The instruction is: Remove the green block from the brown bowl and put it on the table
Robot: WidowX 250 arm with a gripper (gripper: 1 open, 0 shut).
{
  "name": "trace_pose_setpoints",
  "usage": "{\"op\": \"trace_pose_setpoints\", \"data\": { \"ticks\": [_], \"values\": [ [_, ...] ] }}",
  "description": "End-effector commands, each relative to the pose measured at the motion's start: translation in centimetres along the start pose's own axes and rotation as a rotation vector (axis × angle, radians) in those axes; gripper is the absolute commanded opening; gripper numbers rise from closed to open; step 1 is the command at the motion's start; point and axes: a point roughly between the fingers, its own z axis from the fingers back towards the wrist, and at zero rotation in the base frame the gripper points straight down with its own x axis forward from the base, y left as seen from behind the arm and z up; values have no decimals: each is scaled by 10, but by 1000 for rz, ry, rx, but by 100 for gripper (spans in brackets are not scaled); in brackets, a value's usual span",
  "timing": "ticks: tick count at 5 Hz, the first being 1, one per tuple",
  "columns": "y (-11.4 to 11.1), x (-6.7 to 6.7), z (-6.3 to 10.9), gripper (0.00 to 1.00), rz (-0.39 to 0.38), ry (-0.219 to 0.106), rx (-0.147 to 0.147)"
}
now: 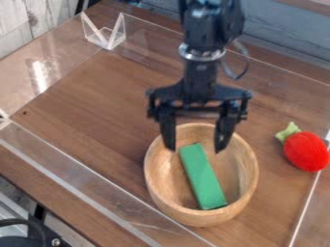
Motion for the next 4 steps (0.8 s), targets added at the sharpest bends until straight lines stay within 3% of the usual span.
{"op": "trace_pose_setpoints", "data": {
  "ticks": [1, 3, 4],
  "values": [
    [2, 2, 1, 100, 78, -53, -67],
    [-10, -17, -12, 100, 139, -122, -126],
    [-8, -22, -8, 100, 120, -159, -125]
  ]
}}
